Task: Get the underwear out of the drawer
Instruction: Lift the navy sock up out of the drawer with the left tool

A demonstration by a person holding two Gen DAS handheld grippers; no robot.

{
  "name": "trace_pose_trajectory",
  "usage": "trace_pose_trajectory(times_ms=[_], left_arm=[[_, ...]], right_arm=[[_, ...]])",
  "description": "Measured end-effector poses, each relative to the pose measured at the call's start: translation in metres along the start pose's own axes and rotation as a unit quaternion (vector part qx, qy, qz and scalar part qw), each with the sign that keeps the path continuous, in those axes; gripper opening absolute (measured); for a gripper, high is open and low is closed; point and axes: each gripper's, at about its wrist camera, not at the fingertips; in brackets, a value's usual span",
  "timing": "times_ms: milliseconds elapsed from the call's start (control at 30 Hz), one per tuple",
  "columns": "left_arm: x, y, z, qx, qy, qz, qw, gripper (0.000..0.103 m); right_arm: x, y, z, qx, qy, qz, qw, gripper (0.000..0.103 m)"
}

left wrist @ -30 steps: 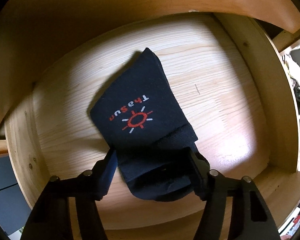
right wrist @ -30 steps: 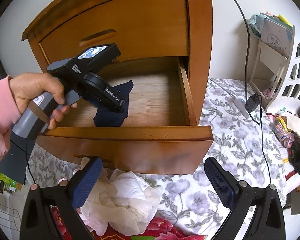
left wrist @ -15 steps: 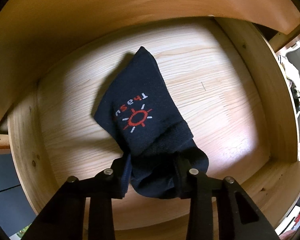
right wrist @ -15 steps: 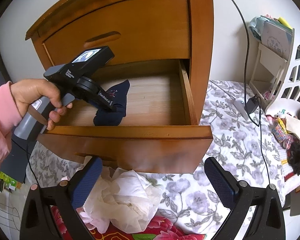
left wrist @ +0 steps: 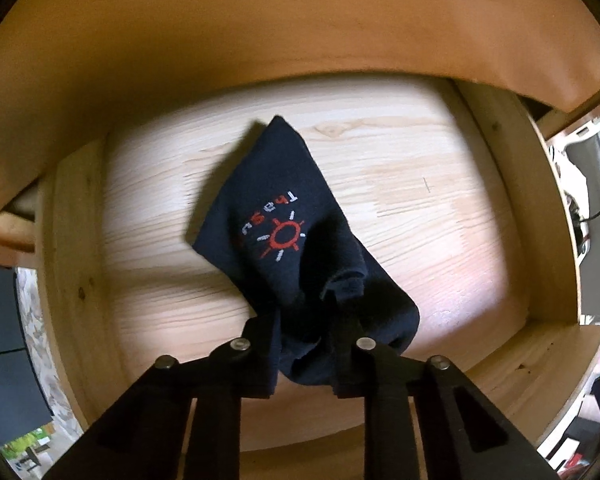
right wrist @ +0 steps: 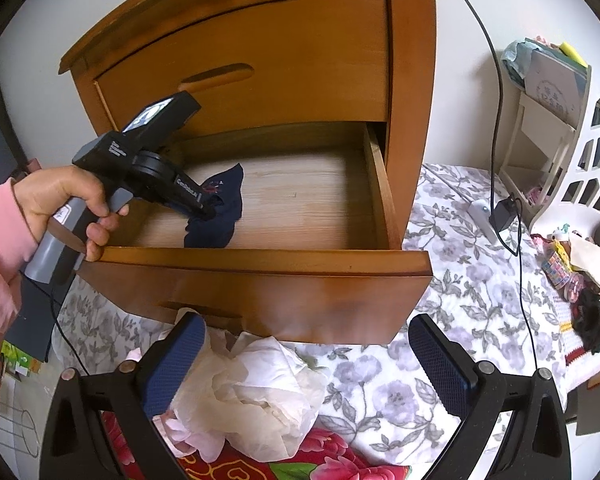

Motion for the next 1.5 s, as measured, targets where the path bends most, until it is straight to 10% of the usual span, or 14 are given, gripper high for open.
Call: trace_pose_trajectory(times_ms=[833, 1500], left_arm=[[0.078, 0.042, -0.027, 0.018, 0.047, 0.121, 0.9914, 0.01], [0.208, 0.153, 0.007, -0.043, 0.076, 0.314, 0.9453, 0.009]], right_arm=[[0.017, 0.002, -0.012, 0.018, 0.007, 0.006, 1.0, 0.103], [0.056, 0.004, -0.027, 0.029, 0.009, 0.038, 0.999, 0.103]])
Point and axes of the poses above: each gripper's, at about its wrist camera, not at the fingertips, and x roughly against the way its jaws point, z to its right, y to its underside, and after that the axes turned 11 degrees about y, right-handed
